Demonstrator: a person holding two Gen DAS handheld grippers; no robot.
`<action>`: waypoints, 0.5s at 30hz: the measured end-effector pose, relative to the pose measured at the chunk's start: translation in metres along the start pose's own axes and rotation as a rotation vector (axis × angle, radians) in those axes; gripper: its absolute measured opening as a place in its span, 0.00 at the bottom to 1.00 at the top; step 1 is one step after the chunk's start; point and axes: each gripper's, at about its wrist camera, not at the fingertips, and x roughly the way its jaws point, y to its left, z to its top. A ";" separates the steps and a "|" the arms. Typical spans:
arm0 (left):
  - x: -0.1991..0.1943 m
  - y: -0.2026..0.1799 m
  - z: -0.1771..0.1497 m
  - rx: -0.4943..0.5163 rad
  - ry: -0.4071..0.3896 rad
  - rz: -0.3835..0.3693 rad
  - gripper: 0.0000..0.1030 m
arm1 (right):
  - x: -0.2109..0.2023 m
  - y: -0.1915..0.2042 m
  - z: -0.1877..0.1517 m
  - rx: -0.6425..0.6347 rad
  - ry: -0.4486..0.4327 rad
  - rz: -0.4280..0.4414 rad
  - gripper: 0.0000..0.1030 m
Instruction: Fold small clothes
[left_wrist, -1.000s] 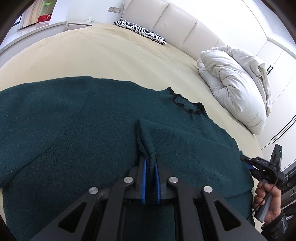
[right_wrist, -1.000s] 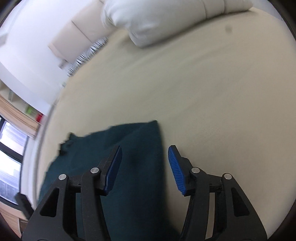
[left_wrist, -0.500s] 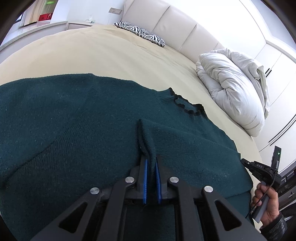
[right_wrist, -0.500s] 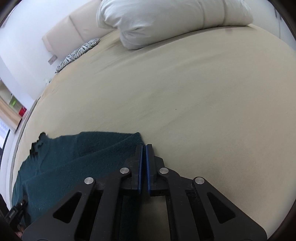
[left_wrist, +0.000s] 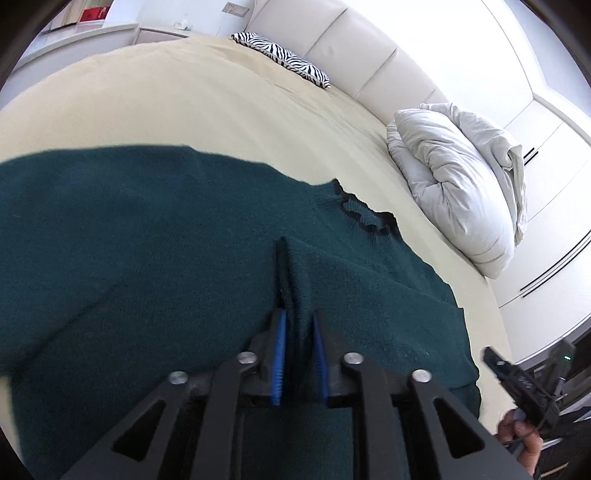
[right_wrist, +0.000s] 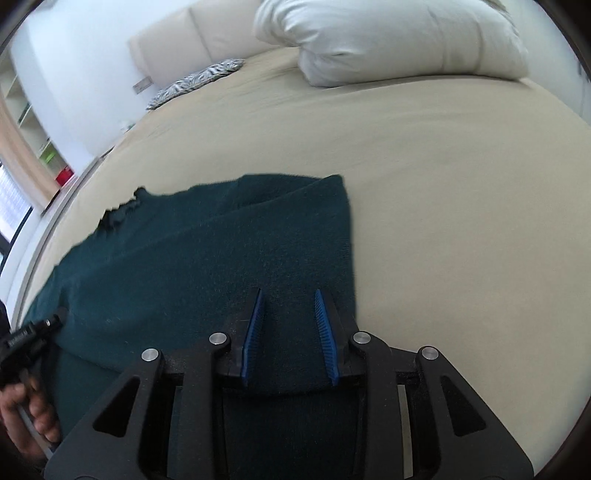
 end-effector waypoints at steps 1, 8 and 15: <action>-0.009 -0.001 0.000 -0.006 -0.014 0.010 0.48 | -0.017 0.004 0.000 0.001 -0.050 0.012 0.28; -0.122 0.045 -0.022 -0.112 -0.154 0.050 0.68 | -0.105 0.044 -0.039 -0.044 -0.212 0.097 0.71; -0.233 0.182 -0.063 -0.528 -0.344 0.061 0.74 | -0.134 0.087 -0.099 -0.060 -0.096 0.234 0.71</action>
